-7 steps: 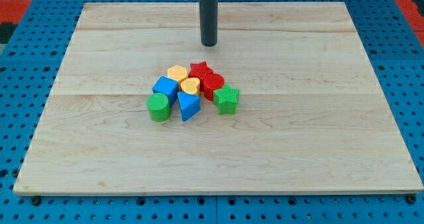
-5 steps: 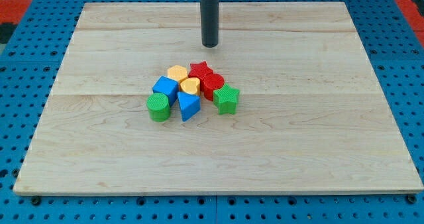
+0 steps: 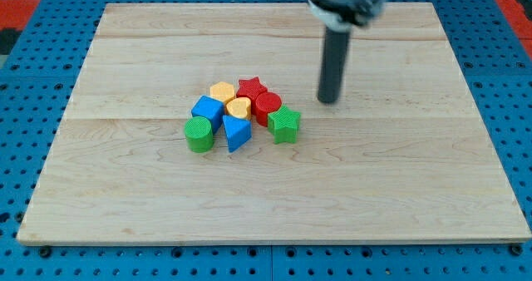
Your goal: Separate the green star with green circle towards the right center
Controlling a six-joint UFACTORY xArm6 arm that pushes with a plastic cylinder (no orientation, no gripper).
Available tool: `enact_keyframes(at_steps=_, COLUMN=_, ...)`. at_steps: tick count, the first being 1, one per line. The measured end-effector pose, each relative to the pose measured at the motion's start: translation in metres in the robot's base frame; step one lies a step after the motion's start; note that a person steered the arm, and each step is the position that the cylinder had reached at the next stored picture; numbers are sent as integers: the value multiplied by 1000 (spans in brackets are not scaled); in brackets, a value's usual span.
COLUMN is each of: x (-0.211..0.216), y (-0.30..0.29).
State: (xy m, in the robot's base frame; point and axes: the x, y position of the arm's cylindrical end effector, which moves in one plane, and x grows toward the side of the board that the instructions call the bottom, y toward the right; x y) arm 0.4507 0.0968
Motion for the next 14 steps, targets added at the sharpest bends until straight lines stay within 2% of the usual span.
enact_keyframes(at_steps=1, x=68, y=-30)
enact_keyframes(at_steps=2, x=59, y=-97)
enact_keyframes(at_steps=4, x=-28, y=-190)
enact_keyframes(at_steps=6, x=-28, y=-169)
enact_keyframes(at_steps=7, x=-15, y=-165)
enact_keyframes(at_steps=9, x=7, y=-198)
enact_keyframes(at_steps=11, x=-37, y=-241)
enact_keyframes(at_steps=13, x=-46, y=-190)
enact_keyframes(at_steps=14, x=-100, y=-189)
